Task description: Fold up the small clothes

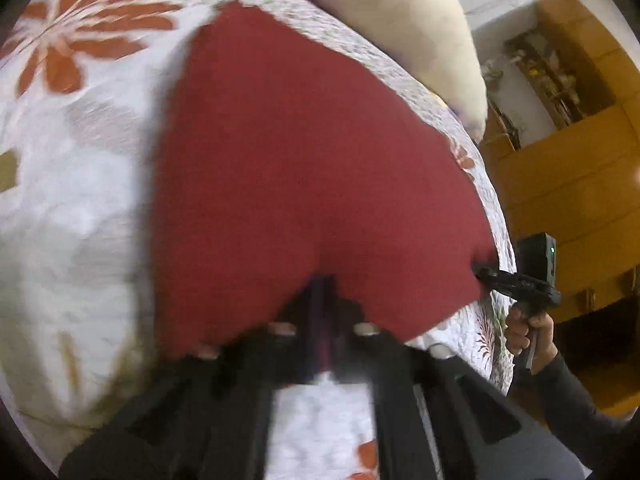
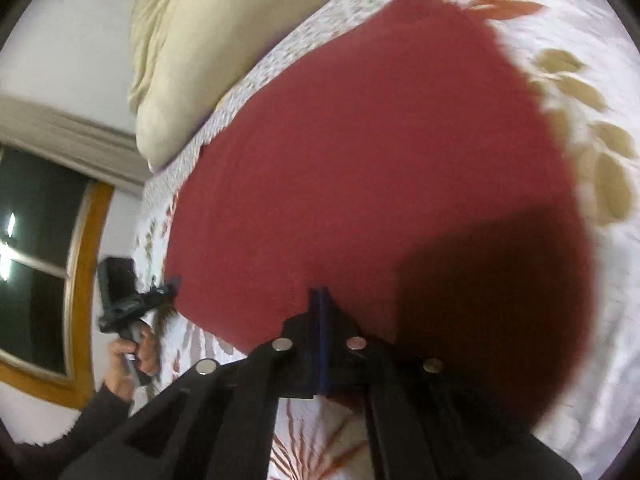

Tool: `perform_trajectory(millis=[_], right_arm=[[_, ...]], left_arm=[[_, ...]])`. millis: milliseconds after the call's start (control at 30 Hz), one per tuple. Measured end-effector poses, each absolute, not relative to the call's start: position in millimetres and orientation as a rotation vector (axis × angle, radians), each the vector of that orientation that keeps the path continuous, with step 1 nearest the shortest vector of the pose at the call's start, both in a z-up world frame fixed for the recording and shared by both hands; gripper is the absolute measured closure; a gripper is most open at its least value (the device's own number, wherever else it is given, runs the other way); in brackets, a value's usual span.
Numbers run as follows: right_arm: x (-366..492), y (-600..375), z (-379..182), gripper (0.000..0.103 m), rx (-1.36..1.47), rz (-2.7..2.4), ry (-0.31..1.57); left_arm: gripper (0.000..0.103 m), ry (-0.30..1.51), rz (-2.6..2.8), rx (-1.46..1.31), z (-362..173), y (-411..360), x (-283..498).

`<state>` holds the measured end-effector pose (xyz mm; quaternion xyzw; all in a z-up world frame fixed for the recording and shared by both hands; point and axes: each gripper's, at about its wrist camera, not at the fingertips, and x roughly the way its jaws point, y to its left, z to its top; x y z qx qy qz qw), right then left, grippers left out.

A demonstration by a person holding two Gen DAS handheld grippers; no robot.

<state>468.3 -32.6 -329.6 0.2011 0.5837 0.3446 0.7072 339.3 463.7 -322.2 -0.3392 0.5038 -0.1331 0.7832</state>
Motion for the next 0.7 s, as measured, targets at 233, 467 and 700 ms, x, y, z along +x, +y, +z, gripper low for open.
perform_trajectory(millis=[233,467,700], right_arm=[[475,-116,-307,0.103,0.453,0.574,1.282],[407,-24,-237,0.087,-0.142,0.576,1.112],[304,171,-248,0.034,-0.917,0.601,0.713]], left_arm=[[0.089,1.116,-0.197,-0.794,-305,509,318],[0.017,1.116,-0.219,-0.765,-258,541,294],[0.013,1.267,-0.219,-0.832,-294,541,338]])
